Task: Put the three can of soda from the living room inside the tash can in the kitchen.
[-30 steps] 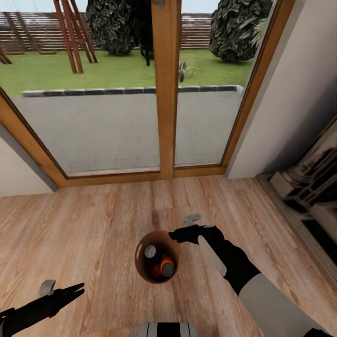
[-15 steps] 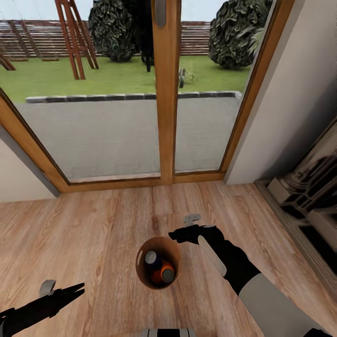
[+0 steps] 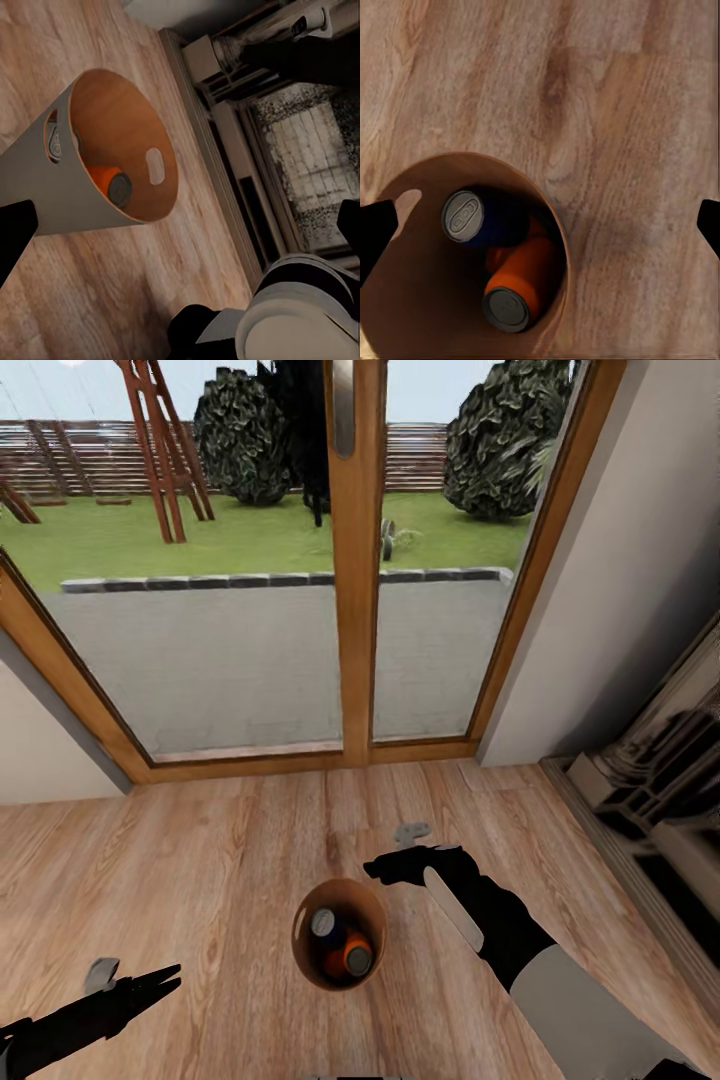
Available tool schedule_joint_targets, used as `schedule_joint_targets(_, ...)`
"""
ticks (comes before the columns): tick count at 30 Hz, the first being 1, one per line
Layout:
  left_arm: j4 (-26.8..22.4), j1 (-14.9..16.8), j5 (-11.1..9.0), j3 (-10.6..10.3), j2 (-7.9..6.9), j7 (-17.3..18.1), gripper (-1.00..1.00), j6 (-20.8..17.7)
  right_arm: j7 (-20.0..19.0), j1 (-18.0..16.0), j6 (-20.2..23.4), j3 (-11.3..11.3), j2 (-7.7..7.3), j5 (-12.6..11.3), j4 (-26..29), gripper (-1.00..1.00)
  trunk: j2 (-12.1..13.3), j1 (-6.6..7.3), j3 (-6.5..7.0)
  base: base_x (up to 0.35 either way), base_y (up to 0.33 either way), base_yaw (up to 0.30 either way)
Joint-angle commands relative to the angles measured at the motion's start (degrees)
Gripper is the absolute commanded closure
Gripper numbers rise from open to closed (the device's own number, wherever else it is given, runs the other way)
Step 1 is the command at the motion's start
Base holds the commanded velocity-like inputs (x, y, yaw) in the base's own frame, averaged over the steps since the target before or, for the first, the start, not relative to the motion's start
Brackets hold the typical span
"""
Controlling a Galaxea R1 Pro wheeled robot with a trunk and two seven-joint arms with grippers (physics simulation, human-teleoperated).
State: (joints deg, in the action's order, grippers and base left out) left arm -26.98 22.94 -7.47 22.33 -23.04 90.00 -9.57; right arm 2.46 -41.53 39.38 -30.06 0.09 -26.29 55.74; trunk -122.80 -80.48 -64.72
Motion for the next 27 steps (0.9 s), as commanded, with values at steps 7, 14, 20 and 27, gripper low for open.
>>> schedule_joint_targets(7, 0.0, 0.0, 0.0, 0.0, 0.02, 0.0, -1.0, 0.0, 0.0, 0.0, -1.1, 0.0, 0.0, 0.1, -3.3, -1.0, 2.8, 1.54, 1.92, 0.0, 0.0, 0.0)
schedule_joint_targets(14, 0.0, 0.0, 0.0, -0.1, 0.02, 0.0, -1.0, 0.0, 0.0, 0.0, -3.6, 0.0, -0.09, 0.2, -7.4, -1.0, 5.6, 3.08, 3.83, 0.0, 0.0, 0.0)
schedule_joint_targets(20, 0.0, 0.0, 0.0, -0.1, 0.02, 0.0, -1.0, 0.0, 0.0, 0.0, -4.0, 0.1, -0.16, 0.2, -9.5, -1.0, 7.2, 3.96, 5.11, 0.0, 0.0, 0.0)
schedule_joint_targets(27, 0.0, 0.0, 0.0, 0.0, 0.02, 0.0, -1.0, 0.0, 0.0, 0.0, -4.1, 0.1, -0.17, 0.2, -12.3, -1.0, 7.2, 3.96, 5.77, 0.0, 0.0, 0.0)
